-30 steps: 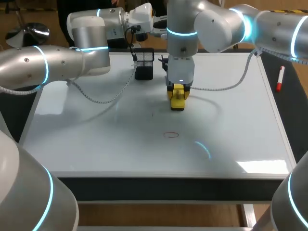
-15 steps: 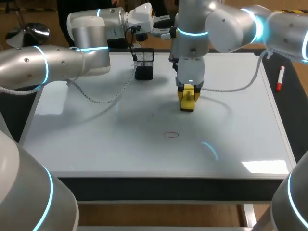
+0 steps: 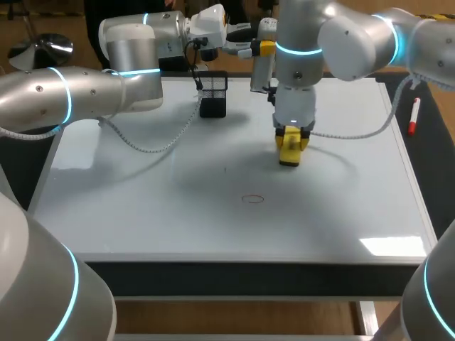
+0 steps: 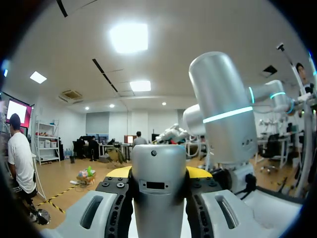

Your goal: Pick up the inspection probe, press it on each red-marked spot on the whiteboard one by one, put down the probe, pick up the eraser, and wipe off all the red marks.

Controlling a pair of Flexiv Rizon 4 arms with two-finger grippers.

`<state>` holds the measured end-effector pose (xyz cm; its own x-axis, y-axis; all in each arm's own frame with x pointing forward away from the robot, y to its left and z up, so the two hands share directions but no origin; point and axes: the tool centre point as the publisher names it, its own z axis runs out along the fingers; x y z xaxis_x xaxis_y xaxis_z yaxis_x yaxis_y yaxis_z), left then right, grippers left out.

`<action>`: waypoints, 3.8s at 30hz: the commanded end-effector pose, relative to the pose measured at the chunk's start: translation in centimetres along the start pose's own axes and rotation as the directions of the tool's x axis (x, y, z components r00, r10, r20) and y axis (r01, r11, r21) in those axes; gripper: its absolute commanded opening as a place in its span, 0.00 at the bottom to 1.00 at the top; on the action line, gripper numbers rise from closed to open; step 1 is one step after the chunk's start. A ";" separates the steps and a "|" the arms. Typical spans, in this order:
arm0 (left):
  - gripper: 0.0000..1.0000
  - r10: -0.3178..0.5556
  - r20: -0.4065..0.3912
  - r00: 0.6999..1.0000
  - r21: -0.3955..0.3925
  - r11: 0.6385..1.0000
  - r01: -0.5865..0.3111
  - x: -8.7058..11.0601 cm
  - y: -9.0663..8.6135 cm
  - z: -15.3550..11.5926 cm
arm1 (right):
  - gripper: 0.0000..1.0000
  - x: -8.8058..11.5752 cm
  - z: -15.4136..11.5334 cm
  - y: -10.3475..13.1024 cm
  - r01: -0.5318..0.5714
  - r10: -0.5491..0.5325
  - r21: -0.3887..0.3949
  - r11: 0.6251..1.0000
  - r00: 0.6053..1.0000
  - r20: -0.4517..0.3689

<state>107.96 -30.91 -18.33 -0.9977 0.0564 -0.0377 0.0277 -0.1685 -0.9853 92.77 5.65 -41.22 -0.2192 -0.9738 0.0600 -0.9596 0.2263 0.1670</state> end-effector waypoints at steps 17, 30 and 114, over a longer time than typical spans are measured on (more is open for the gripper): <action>0.00 0.001 0.004 1.000 -0.002 1.000 -0.001 0.2 -0.2 0.0 | 0.00 11.2 -3.2 0.7 -0.167 0.166 0.067 0.984 0.986 0.028; 0.00 0.001 0.004 1.000 -0.002 1.000 -0.001 0.2 -0.2 0.0 | 0.00 14.9 -2.5 1.2 -0.238 0.235 0.060 0.969 0.971 0.051; 0.00 -0.098 -0.292 0.952 -0.010 0.995 0.099 22.3 1.5 -3.1 | 0.00 15.2 -2.4 1.0 -0.267 0.262 0.065 0.961 0.962 0.078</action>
<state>86.19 -27.47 -21.02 -0.9339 0.3575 0.0093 -0.0680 -0.1520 -0.9860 88.81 -8.85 -37.79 -0.4780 -0.8781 0.0212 -0.8745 0.4780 0.0821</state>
